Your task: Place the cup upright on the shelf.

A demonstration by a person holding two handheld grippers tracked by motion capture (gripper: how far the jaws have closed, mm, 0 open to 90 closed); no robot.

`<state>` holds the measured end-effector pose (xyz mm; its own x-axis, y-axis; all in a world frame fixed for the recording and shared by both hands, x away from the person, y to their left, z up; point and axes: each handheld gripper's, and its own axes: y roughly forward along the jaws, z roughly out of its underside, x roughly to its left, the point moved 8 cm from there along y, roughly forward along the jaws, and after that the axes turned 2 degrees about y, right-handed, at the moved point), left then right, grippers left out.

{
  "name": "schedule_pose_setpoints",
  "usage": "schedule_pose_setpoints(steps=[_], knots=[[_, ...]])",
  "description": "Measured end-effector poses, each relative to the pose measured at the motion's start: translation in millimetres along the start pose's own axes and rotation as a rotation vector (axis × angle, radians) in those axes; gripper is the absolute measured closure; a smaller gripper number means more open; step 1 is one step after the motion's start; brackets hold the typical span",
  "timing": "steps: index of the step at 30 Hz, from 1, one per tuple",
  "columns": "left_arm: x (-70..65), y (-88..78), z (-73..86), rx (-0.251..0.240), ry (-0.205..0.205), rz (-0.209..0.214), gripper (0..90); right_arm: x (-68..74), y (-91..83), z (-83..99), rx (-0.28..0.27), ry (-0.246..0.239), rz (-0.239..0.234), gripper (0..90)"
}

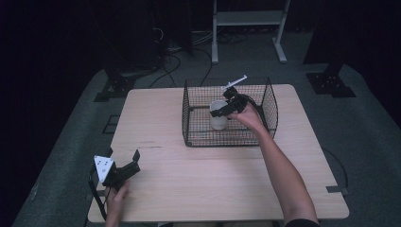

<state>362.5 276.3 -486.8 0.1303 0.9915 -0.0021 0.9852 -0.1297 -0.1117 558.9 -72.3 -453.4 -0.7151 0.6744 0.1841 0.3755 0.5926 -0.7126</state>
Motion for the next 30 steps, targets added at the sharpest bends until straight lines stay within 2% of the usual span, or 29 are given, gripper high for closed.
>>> schedule_pose_setpoints(steps=[2,3,5,7,10,11,13,15,24,26,30], knots=[[0.0,0.0,0.0,0.001,0.001,0.0,0.0,0.4,-2.0,-1.3,-0.012,0.004,-0.002,12.9],[-0.2,0.1,0.0,0.0,0.002,0.0,0.0,1.2,-9.1,-6.2,-0.057,0.016,-0.016,13.0],[-0.3,0.1,0.0,0.0,0.003,0.0,0.0,2.0,-15.5,-9.3,-0.08,0.027,-0.026,13.0],[-0.2,0.1,0.0,0.0,0.002,0.001,0.0,2.0,-23.0,-10.2,-0.088,0.019,-0.015,13.0],[0.0,0.0,0.0,0.0,0.0,0.001,0.0,3.7,-30.8,-10.8,-0.107,0.019,-0.023,13.0],[-0.1,0.1,0.0,0.0,0.0,0.0,0.0,7.3,-40.0,-10.5,-0.139,0.021,-0.045,13.1],[-0.5,0.1,0.0,0.0,0.004,0.0,0.0,12.2,-48.8,-7.3,-0.16,0.035,-0.073,13.2],[-0.8,0.2,0.0,0.001,0.006,0.0,0.0,17.8,-56.7,-2.8,-0.185,0.028,-0.101,13.6],[-1.8,-0.9,0.1,0.001,0.015,0.001,0.0,32.0,-80.2,16.3,-0.204,-0.004,-0.119,13.7],[-1.6,-0.7,0.1,0.001,0.015,0.002,0.0,32.0,-82.2,20.1,-0.185,-0.019,-0.107,13.7],[-0.8,-0.2,0.0,0.0,0.006,0.001,0.0,31.6,-92.1,21.9,-0.206,-0.017,-0.114,13.8]])
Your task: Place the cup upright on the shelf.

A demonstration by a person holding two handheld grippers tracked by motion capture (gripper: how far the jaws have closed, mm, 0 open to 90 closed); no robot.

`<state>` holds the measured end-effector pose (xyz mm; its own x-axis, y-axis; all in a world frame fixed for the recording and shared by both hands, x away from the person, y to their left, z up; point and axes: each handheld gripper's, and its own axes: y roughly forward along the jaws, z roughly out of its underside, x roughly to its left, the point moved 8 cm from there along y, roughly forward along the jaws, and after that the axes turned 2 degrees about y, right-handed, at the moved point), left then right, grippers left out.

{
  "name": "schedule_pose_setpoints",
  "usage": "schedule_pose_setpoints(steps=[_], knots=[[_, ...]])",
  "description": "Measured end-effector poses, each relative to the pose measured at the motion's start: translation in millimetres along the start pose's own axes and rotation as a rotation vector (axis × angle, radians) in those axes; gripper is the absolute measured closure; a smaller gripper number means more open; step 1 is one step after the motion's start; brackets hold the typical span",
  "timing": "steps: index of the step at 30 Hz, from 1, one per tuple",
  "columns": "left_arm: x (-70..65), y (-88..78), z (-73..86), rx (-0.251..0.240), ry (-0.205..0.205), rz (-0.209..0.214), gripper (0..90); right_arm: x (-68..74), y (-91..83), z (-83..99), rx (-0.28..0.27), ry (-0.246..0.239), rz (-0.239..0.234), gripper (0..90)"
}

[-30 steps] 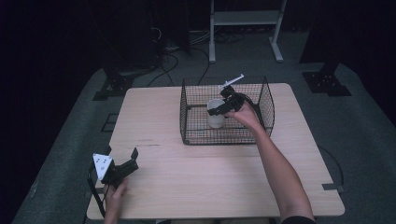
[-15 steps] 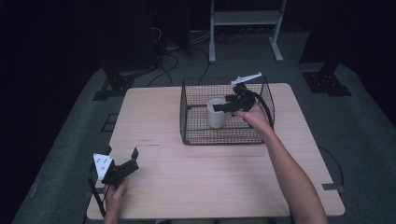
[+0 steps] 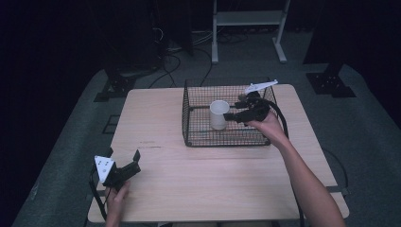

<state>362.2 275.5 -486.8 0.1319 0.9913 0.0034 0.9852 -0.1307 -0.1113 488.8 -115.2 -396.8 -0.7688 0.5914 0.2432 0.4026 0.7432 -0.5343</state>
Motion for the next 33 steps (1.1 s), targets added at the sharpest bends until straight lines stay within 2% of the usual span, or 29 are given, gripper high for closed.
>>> schedule_pose_setpoints(steps=[6,8,11,20,24,33], knots=[[-0.6,-0.2,-0.1,-0.001,0.003,0.0,0.0,2.2,-13.8,3.7,-0.012,-0.008,0.004,14.0],[-0.6,-0.2,0.0,-0.001,0.004,-0.001,0.0,2.7,-17.3,5.7,-0.011,-0.016,0.024,13.9],[-0.4,-0.2,-0.1,-0.001,0.002,0.002,0.0,5.0,-21.9,9.2,0.005,-0.03,0.03,13.9],[-0.8,-0.2,0.0,0.0,0.006,0.002,0.0,8.2,-32.6,19.7,0.008,-0.035,0.021,13.9],[-0.1,-0.1,0.0,0.0,0.0,0.002,0.0,9.9,-35.3,31.8,0.017,-0.038,0.016,13.9],[-0.5,0.0,0.0,-0.001,0.002,0.001,0.0,14.8,-42.9,46.8,0.019,-0.045,0.009,13.9]])
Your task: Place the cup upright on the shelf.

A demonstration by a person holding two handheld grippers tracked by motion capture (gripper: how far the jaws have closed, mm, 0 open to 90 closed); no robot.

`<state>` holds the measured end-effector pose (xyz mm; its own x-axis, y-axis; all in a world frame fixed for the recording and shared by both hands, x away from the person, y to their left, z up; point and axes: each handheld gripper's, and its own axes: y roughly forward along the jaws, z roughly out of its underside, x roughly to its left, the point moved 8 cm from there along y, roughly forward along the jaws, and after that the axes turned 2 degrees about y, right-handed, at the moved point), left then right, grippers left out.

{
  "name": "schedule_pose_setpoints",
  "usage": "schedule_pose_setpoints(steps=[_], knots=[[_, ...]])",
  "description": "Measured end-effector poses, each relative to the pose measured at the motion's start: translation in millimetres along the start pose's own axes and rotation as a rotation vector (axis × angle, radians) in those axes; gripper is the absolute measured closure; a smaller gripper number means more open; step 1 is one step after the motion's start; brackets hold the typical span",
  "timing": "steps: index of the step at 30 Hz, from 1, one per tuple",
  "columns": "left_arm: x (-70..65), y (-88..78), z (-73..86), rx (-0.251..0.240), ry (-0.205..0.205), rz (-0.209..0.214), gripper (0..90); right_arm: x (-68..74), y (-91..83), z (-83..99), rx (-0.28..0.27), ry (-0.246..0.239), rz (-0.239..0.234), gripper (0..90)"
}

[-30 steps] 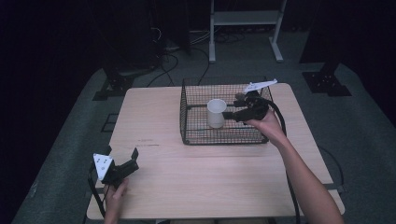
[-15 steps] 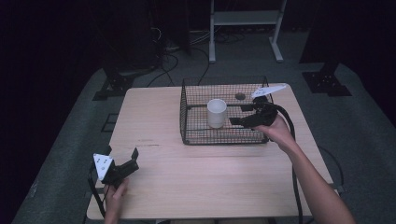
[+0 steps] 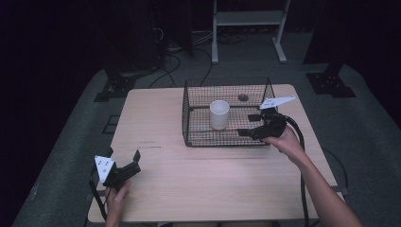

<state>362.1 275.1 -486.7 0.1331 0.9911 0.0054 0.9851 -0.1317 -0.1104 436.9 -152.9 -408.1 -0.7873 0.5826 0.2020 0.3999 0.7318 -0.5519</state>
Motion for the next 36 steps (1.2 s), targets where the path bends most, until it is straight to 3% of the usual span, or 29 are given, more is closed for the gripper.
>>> schedule_pose_setpoints(steps=[36], knots=[[-0.3,-0.1,0.1,0.001,0.006,0.0,0.0,6.8,-10.8,47.6,-0.001,0.006,-0.018,14.2]])
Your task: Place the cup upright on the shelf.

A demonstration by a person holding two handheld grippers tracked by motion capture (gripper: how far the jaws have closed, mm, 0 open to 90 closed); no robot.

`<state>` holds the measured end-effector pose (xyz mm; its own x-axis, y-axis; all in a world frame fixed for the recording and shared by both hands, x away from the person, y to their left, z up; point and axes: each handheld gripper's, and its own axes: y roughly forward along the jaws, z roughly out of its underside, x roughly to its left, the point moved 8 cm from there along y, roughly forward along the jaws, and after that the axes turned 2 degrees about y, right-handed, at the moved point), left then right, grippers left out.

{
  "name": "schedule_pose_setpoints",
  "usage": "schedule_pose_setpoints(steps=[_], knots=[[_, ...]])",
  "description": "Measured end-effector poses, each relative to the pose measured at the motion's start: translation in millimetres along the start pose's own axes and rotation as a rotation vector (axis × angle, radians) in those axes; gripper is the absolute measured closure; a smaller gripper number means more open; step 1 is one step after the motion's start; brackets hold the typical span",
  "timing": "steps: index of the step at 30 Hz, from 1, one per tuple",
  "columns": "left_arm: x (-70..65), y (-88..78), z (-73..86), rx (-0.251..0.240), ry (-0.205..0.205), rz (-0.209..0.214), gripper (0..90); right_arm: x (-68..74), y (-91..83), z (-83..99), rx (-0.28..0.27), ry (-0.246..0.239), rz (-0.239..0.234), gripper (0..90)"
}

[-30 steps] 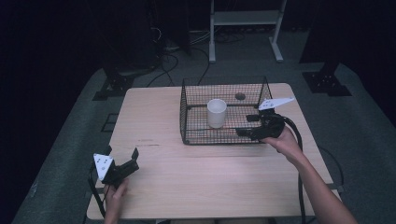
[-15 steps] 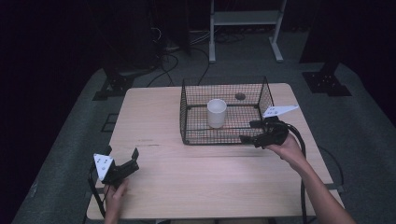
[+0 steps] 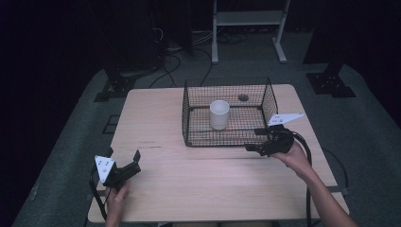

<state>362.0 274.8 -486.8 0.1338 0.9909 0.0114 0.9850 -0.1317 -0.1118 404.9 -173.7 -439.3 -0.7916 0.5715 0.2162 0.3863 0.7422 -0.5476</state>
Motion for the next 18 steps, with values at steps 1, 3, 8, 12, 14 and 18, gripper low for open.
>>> schedule_pose_setpoints(steps=[1,3,8,12,14,18], knots=[[0.0,0.0,0.0,0.0,0.001,0.0,0.0,0.7,-0.6,2.2,0.006,-0.007,0.006,14.2],[-0.1,-0.1,0.0,0.0,0.001,0.0,0.0,1.2,-1.4,3.3,-0.001,-0.012,0.011,14.2],[0.1,-0.1,0.1,0.002,0.002,-0.001,0.0,2.4,-2.7,11.1,-0.004,-0.007,0.007,14.2],[0.0,-0.1,0.1,0.001,0.001,-0.001,0.0,3.1,-5.6,15.7,0.003,-0.008,0.012,14.2],[0.0,0.0,0.0,0.0,0.0,-0.001,0.0,3.6,-7.8,17.2,-0.003,-0.01,0.016,14.2],[0.0,0.1,0.0,-0.001,0.001,-0.001,0.0,4.2,-12.8,23.5,-0.014,-0.01,0.027,14.2]])
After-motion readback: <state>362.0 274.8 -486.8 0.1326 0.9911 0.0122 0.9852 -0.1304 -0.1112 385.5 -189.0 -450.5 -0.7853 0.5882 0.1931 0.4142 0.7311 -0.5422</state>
